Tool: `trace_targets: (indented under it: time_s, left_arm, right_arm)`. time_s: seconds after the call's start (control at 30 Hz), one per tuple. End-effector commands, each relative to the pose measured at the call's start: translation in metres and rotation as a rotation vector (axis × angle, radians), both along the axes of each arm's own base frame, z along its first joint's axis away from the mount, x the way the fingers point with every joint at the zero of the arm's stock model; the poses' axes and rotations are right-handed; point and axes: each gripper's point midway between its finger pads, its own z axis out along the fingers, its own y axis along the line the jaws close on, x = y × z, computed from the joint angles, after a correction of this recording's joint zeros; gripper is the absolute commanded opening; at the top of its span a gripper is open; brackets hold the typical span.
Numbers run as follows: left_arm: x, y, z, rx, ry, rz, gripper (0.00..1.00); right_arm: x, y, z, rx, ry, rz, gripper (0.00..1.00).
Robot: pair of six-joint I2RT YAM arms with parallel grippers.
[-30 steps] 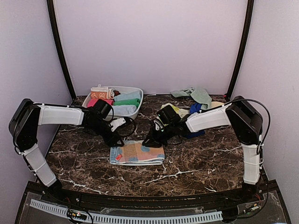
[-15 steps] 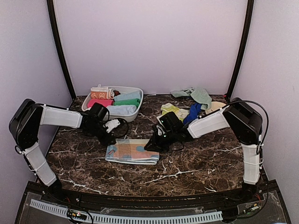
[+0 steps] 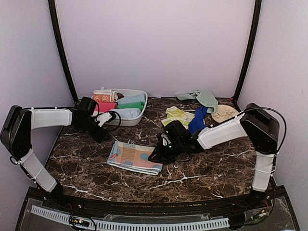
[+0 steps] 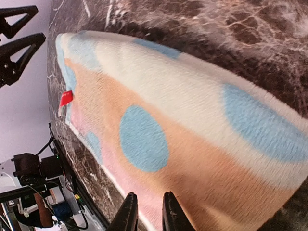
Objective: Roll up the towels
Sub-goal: Smooth out the towel at the center of the board, then rotate the towel at the center of the board.
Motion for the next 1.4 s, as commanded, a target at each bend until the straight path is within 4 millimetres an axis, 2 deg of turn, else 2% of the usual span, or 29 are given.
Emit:
trace_targets:
  time_s: [0.0, 0.07, 0.17, 0.23, 0.3, 0.4, 0.57, 0.67, 0.73, 0.87, 0.97, 1.13, 1.23, 1.3, 1.37]
  left_arm:
    - [-0.018, -0.024, 0.050, -0.109, -0.016, -0.157, 0.70]
    - [-0.039, -0.035, 0.049, -0.142, 0.053, -0.222, 0.71]
    - [-0.070, -0.048, 0.032, -0.125, 0.150, -0.290, 0.69]
    - [-0.088, -0.056, 0.018, -0.103, 0.187, -0.325, 0.67]
    - [-0.097, -0.062, 0.006, -0.075, 0.182, -0.360, 0.67]
    - [-0.095, -0.058, -0.014, -0.021, 0.167, -0.353, 0.65]
    - [-0.080, -0.042, -0.032, 0.089, 0.112, -0.316, 0.61]
    - [-0.067, -0.031, -0.035, 0.167, 0.048, -0.297, 0.61]
    - [-0.061, -0.029, -0.037, 0.195, 0.025, -0.291, 0.61]
    - [-0.045, -0.036, -0.037, 0.207, 0.002, -0.290, 0.61]
    - [-0.023, -0.046, -0.032, 0.215, -0.037, -0.284, 0.61]
    - [0.009, -0.061, -0.030, 0.259, -0.088, -0.297, 0.61]
    - [0.022, -0.076, -0.020, 0.251, -0.120, -0.322, 0.62]
    - [0.027, -0.087, -0.009, 0.221, -0.143, -0.342, 0.64]
    - [0.028, -0.096, 0.008, 0.182, -0.164, -0.364, 0.65]
  right_arm:
    - [0.020, 0.004, 0.063, -0.003, -0.127, -0.015, 0.19]
    - [0.031, -0.005, 0.066, -0.040, -0.148, -0.021, 0.19]
    - [0.041, -0.015, 0.059, -0.058, -0.151, -0.022, 0.17]
    - [0.046, -0.024, 0.041, -0.131, -0.156, -0.019, 0.15]
    - [0.048, -0.034, 0.022, -0.213, -0.164, -0.003, 0.13]
    - [0.043, -0.043, 0.000, -0.263, -0.153, 0.016, 0.11]
    - [0.027, -0.048, -0.026, -0.276, -0.110, 0.037, 0.06]
    - [0.006, -0.059, -0.045, -0.311, -0.070, 0.052, 0.04]
    - [-0.011, -0.062, -0.049, -0.311, -0.055, 0.062, 0.03]
    - [-0.049, -0.062, -0.044, -0.291, -0.040, 0.078, 0.02]
    - [-0.077, -0.057, -0.040, -0.273, -0.028, 0.096, 0.02]
    - [-0.121, -0.032, -0.036, -0.230, -0.028, 0.198, 0.04]
    - [-0.134, -0.016, -0.032, -0.196, -0.043, 0.266, 0.05]
    - [-0.133, -0.007, -0.021, -0.176, -0.068, 0.302, 0.06]
    - [-0.131, 0.000, -0.002, -0.160, -0.115, 0.350, 0.06]
